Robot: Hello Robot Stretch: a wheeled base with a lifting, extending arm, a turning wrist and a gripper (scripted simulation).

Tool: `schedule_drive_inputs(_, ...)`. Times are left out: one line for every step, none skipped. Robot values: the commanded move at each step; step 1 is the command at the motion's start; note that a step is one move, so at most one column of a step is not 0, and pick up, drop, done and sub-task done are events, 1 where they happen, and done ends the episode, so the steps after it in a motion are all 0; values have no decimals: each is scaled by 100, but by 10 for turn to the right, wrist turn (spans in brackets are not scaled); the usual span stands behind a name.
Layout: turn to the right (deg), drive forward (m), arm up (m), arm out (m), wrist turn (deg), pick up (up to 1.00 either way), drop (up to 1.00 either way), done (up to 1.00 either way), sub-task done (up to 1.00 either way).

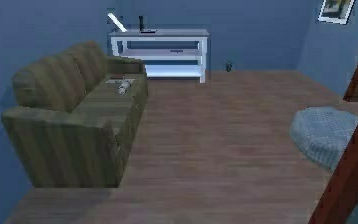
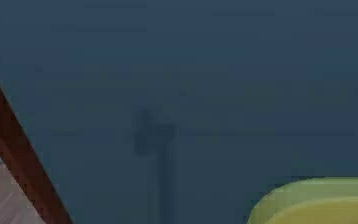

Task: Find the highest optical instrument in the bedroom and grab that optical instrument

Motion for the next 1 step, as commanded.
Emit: schedule_drive_inputs(0, 90, 0, 0, 0, 0, 0, 0, 0)
